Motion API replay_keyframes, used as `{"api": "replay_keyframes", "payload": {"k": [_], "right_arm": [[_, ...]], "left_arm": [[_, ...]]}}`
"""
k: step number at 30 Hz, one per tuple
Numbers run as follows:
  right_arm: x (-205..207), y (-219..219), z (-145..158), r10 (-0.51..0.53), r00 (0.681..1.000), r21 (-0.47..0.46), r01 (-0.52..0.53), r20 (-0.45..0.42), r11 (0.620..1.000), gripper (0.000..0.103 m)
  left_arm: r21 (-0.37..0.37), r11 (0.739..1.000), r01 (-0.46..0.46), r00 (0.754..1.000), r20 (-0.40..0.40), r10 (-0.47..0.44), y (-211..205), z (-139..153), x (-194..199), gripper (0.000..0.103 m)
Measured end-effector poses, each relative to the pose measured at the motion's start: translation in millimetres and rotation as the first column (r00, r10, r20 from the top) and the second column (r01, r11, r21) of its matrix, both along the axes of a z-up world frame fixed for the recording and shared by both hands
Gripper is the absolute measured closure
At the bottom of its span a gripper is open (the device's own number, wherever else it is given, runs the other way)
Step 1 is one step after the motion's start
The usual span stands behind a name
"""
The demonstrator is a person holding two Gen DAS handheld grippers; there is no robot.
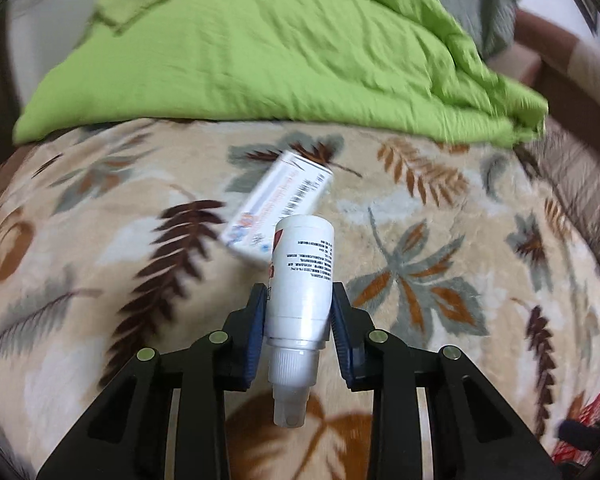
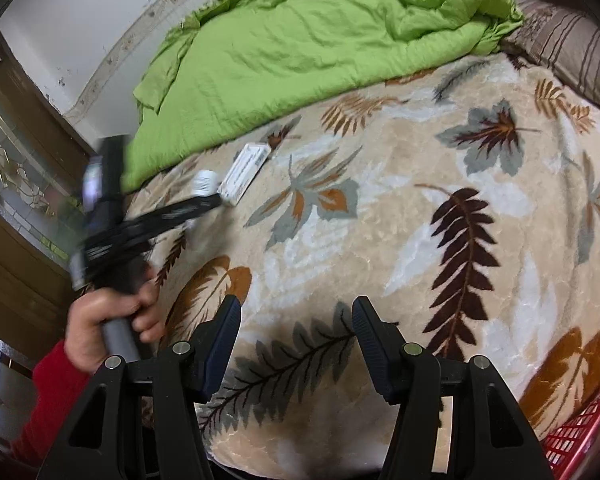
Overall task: Collect trash
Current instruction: 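Grasp the white spray bottle with the left tool while the right tool grasps the white medicine box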
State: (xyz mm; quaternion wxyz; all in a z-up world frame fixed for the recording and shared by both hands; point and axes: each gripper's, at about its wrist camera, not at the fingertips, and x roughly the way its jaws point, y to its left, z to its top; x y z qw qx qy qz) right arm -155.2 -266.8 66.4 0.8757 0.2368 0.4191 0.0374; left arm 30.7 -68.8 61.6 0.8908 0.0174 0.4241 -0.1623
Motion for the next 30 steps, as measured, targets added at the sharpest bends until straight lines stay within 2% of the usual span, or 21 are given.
{"api": "replay_keyframes", "payload": {"k": [4,8,11,15,20,30], "right_arm": [[22,6,-4,0.04,0.999,0.006,-0.04,-0.036,0.999,0.041],[55,15,-7,0.079,0.996,0.032,-0.078,-0.042,0.996,0.041],[87,23,-10,0.105,0.993,0.051,-0.102,-0.052,0.993,0.041],[137,34,-15,0.101,0.993,0.033,-0.1,-0.059,0.994,0.038],[194,49,-30,0.088,0.994,0.104,-0.08,-0.072,0.991,0.036],[266,77,-58,0.054,0.993,0.103,-0.043,-0.108,0.994,0.036]], "left_arm": [[-0.045,0.994,-0.098,0.995,0.03,0.099,30,13,-24,0.073],[-0.034,0.984,-0.177,0.982,0.059,0.179,56,11,-26,0.073],[-0.05,0.974,-0.219,0.974,0.048,0.221,77,4,-19,0.074],[-0.019,0.969,-0.246,0.967,0.06,0.247,89,-2,-8,0.074],[-0.008,0.964,-0.267,0.961,0.079,0.267,102,-3,4,0.074],[-0.029,0.952,-0.305,0.95,0.066,0.306,126,-2,17,0.074]]}}
